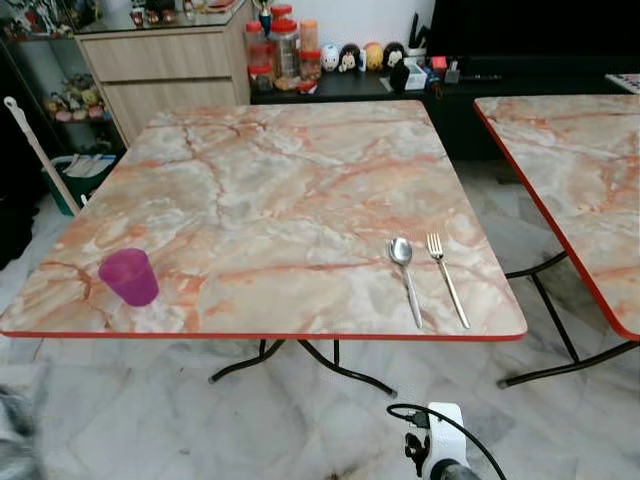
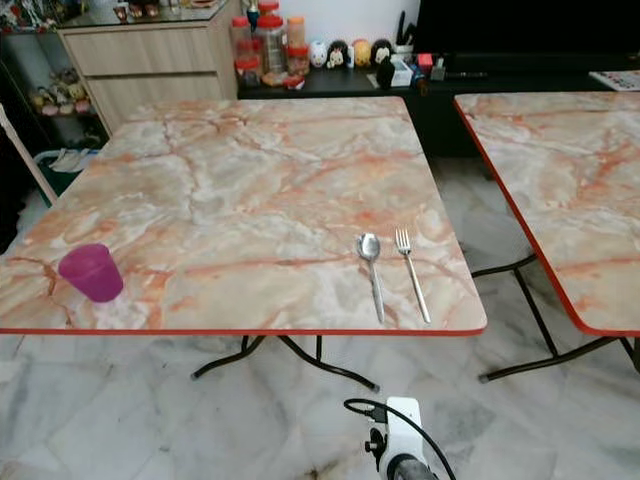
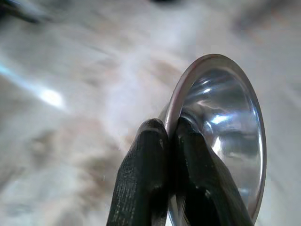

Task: Setting the table

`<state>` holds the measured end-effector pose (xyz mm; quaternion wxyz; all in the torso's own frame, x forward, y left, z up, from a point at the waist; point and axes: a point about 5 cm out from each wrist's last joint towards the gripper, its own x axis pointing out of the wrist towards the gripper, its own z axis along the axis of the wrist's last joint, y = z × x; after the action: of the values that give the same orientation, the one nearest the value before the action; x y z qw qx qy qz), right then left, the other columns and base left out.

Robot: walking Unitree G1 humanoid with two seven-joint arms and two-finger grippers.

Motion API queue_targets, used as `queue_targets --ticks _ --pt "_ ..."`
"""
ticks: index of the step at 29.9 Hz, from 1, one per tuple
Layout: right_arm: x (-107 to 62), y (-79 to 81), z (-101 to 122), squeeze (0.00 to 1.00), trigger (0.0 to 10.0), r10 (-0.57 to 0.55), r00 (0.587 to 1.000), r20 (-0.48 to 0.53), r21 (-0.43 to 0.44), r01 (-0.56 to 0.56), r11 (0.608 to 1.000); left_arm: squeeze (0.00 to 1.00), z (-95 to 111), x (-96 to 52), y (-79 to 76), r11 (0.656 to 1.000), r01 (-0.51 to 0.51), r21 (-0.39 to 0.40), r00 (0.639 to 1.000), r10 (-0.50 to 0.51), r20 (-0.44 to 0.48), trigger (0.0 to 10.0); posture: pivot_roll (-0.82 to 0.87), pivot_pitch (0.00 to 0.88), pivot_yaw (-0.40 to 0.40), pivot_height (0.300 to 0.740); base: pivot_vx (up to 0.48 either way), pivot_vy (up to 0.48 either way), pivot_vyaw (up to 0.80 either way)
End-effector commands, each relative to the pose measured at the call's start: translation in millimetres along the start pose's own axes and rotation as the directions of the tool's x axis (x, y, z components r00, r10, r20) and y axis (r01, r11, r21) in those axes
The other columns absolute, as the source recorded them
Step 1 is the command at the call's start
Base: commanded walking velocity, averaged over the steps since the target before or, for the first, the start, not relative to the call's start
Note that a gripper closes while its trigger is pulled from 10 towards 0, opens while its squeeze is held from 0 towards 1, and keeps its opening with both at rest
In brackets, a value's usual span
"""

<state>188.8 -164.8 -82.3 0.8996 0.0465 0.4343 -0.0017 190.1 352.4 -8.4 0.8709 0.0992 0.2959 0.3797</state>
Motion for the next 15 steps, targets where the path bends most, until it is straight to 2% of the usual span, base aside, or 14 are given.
queue_targets --ticks 1,2,4,9,11,12,13,15 --pt "0.1 -0.2 0.4 0.0 10.0 -0.003 1.0 0.001 0.004 0.003 1.0 0.0 -6.9 -6.1 -25.5 0.977 0.18 0.111 0.984 -0.177 -0.031 10.0 -0.12 0.0 0.055 0.74 0.0 0.0 0.0" --pt "0.0 -0.9 0.2 0.0 10.0 -0.005 1.0 0.001 0.005 0.005 1.0 0.0 -14.1 -11.9 -38.8 0.958 0.255 0.129 0.967 -0.249 -0.059 10.0 -0.12 0.0 0.055 0.74 0.0 0.0 0.0" --pt "-0.3 -2.0 -0.3 0.0 10.0 -0.009 1.0 0.0 0.01 0.009 1.0 0.0 -26.6 -24.6 -64.1 0.913 0.39 0.116 0.918 -0.378 -0.117 10.0 -0.12 0.0 0.054 0.74 0.0 0.0 0.0" --pt "-0.5 -2.6 -0.6 0.0 10.0 -0.008 1.0 0.0 0.009 0.008 1.0 0.0 -38.6 -49.7 -106.8 0.801 0.575 0.165 0.817 -0.55 -0.175 10.0 -0.13 0.0 0.056 0.74 0.0 0.0 0.0" --pt "-0.5 -2.8 -0.4 0.0 10.0 -0.008 1.0 0.002 0.012 0.008 1.0 0.0 -37.0 -57.4 -121.4 0.789 0.606 0.101 0.792 -0.585 -0.173 10.0 -0.13 0.0 0.057 0.74 0.0 0.0 0.0" --pt "-0.5 -2.8 -0.4 0.0 10.0 -0.008 1.0 0.002 0.012 0.008 1.0 0.0 -37.0 -57.4 -121.4 0.789 0.606 0.101 0.792 -0.585 -0.173 10.0 -0.13 0.0 0.057 0.74 0.0 0.0 0.0" --pt "-0.5 -3.2 -0.2 0.0 10.0 -0.008 1.0 0.004 0.013 0.008 1.0 0.0 -34.9 -59.9 -127.4 0.794 0.606 0.043 0.788 -0.592 -0.169 10.0 -0.14 0.0 0.057 0.74 0.0 0.0 0.0" --pt "-0.6 -3.4 -0.2 0.0 10.0 -0.009 1.0 0.005 0.014 0.009 1.0 0.0 -34.1 -60.9 -129.5 0.796 0.605 0.017 0.786 -0.594 -0.168 10.0 -0.14 0.0 0.058 0.74 0.0 0.0 0.0"
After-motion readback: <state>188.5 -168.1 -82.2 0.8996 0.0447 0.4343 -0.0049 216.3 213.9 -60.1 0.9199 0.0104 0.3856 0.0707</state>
